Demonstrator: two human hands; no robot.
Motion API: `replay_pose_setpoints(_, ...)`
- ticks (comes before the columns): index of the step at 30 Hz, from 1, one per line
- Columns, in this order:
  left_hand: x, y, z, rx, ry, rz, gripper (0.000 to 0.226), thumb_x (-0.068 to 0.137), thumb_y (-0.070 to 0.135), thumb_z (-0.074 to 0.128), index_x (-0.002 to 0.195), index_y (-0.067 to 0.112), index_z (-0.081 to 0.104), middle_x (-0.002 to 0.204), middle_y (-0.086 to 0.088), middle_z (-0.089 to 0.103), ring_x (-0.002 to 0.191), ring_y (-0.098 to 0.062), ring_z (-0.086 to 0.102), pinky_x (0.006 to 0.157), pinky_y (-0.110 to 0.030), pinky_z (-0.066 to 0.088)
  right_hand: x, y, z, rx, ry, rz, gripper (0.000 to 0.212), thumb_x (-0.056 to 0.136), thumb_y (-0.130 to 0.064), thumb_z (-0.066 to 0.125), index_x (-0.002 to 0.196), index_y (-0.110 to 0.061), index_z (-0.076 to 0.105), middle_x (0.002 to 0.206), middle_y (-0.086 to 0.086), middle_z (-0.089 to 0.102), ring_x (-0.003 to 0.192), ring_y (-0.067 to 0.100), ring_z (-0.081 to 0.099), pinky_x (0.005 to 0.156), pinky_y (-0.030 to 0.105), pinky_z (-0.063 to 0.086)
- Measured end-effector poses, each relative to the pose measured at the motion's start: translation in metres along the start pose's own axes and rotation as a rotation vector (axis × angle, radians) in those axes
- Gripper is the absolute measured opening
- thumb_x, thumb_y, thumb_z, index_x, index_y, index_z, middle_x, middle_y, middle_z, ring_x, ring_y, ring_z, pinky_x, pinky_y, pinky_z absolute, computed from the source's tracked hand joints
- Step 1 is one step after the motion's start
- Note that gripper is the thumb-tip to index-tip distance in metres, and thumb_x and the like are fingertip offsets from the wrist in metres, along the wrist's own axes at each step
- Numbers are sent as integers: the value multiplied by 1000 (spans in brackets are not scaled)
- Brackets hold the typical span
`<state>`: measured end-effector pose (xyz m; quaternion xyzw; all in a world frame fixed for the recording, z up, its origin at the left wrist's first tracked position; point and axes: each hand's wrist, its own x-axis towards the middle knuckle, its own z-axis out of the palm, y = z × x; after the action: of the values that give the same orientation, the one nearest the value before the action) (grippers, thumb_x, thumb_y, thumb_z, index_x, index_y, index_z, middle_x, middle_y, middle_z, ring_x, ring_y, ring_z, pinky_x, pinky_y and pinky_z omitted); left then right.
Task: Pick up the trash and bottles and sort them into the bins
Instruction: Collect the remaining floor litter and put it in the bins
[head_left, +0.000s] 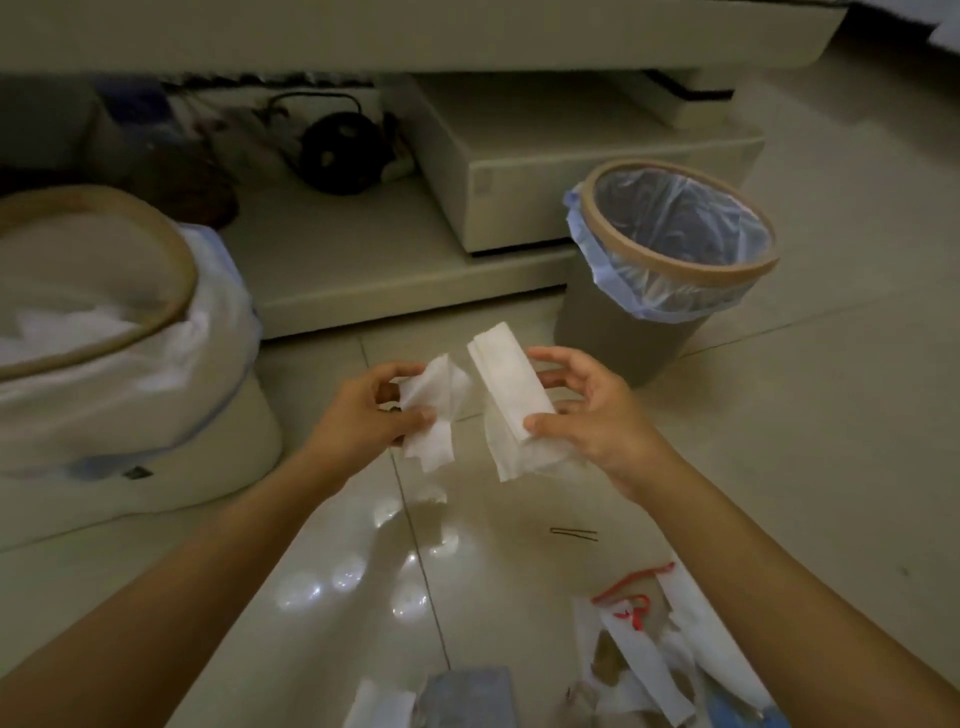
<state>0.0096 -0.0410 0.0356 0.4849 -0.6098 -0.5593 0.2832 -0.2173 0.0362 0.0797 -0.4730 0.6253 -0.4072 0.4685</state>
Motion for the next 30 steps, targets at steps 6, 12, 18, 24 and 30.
replay_pose_setpoints(6,-42,16,-89,13,233,72,42,82,12,71,116,29,56,101,7,65,86,-7,66,62,-19,56,21,-54,95,-30,-153,-132,62,74,-3,75,123,-34,53,116,-10,56,101,13,61,73,32,59)
replay_pose_setpoints(12,-83,51,-153,177,515,173,43,82,24,71,119,36,52,98,17,61,83,-1,63,60,-9,52,34,-114,172,66,-236,-281,57,74,1,74,119,-29,56,117,-6,59,100,15,63,71,35,60)
replay_pose_setpoints(18,-84,76,-223,-37,746,148,46,81,17,73,123,26,55,102,9,66,87,-7,68,65,-21,58,61,-171,239,90,-227,-402,47,78,-3,72,116,-28,60,113,-10,59,100,10,61,73,28,59)
replay_pose_setpoints(24,-55,59,-260,68,743,-24,48,84,15,69,129,24,54,105,0,65,89,-14,66,71,-27,57,102,-171,296,-106,-225,-334,45,85,-4,63,127,-18,57,120,-5,58,107,10,55,76,13,45)
replay_pose_setpoints(30,-51,48,-251,142,728,6,42,82,20,71,122,25,59,107,6,66,99,-9,61,82,-25,51,99,-149,268,-148,-184,-372,36,86,-2,59,118,-17,63,120,-3,62,114,10,55,92,23,47)
